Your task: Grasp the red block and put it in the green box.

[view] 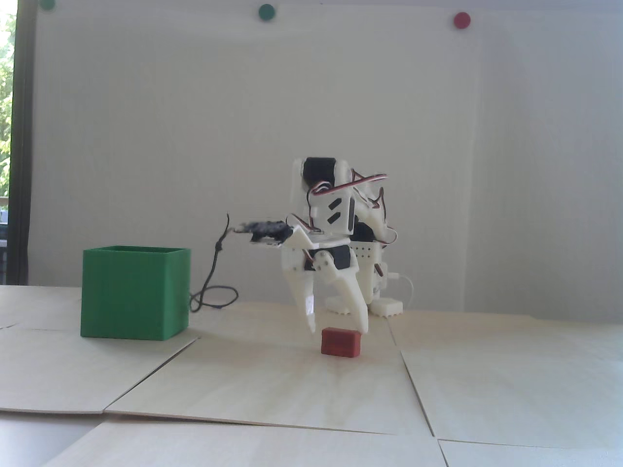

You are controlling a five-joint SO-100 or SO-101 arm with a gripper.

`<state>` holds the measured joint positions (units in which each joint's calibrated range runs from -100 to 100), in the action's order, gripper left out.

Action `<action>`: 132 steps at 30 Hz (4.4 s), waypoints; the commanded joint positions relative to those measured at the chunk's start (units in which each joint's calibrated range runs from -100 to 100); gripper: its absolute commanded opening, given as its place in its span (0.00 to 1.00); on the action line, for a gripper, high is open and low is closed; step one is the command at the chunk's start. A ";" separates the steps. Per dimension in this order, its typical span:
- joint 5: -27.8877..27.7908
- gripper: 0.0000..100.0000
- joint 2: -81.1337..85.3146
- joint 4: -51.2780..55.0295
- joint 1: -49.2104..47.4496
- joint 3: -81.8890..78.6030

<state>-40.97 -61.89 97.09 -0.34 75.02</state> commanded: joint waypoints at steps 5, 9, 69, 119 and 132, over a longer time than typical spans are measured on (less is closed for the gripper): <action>0.16 0.32 1.77 0.72 0.06 4.21; 0.16 0.32 1.53 0.72 0.14 3.68; 10.83 0.25 1.45 2.32 6.34 3.59; 17.81 0.24 -1.31 2.32 5.37 18.15; 17.13 0.24 -1.63 1.39 5.93 22.23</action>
<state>-23.45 -69.03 97.59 5.08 92.57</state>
